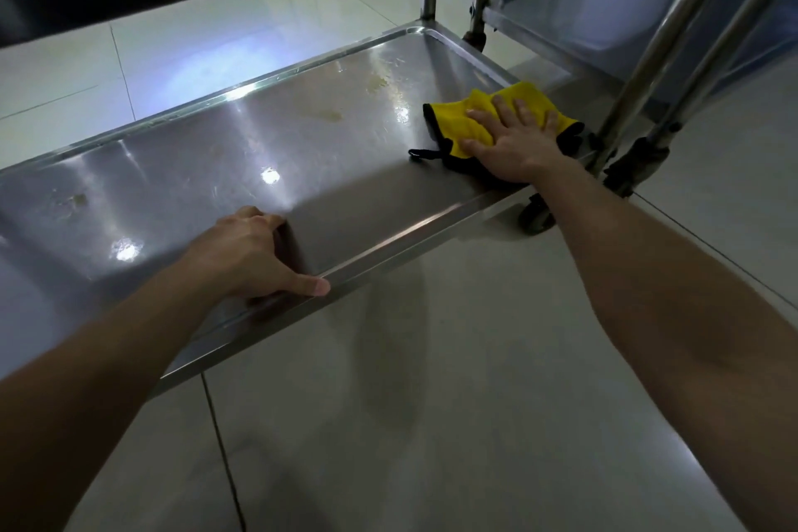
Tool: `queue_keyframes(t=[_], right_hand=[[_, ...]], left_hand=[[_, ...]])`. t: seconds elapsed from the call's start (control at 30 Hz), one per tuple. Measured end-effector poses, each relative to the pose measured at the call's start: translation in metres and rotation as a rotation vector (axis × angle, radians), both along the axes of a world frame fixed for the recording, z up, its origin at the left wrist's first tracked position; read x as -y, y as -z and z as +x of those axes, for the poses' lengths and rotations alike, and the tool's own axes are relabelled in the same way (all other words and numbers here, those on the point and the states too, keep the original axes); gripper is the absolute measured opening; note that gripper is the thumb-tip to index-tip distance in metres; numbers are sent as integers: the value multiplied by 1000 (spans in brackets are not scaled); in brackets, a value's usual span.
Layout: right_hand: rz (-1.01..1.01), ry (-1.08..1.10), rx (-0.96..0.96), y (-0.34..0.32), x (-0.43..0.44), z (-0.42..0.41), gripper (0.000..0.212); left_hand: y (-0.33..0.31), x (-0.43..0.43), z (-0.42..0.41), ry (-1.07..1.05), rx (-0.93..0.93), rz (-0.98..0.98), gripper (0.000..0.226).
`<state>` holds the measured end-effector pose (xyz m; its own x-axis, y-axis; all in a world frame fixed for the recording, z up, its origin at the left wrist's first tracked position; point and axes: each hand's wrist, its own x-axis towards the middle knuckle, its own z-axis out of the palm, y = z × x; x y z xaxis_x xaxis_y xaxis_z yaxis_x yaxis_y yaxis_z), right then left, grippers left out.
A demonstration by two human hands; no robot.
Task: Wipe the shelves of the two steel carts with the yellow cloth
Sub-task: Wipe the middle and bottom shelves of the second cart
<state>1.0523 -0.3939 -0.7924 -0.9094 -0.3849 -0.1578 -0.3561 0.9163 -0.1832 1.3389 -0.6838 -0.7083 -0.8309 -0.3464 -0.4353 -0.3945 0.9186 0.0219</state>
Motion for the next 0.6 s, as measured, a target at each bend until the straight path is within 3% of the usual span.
queue_keyframes(t=[0.13, 0.37, 0.47, 0.6], right_hand=[[22, -9, -21, -3, 7, 54, 74], [-15, -415, -79, -2, 97, 174, 69], [-33, -456, -68, -5, 90, 168, 67], [-14, -411, -59, -5, 50, 114, 75]], left_hand=[[2, 0, 2, -13, -11, -1, 179], [2, -3, 3, -23, -73, 16, 137], [2, -5, 2, -30, -75, 26, 136], [2, -5, 2, -32, -41, 24, 154]])
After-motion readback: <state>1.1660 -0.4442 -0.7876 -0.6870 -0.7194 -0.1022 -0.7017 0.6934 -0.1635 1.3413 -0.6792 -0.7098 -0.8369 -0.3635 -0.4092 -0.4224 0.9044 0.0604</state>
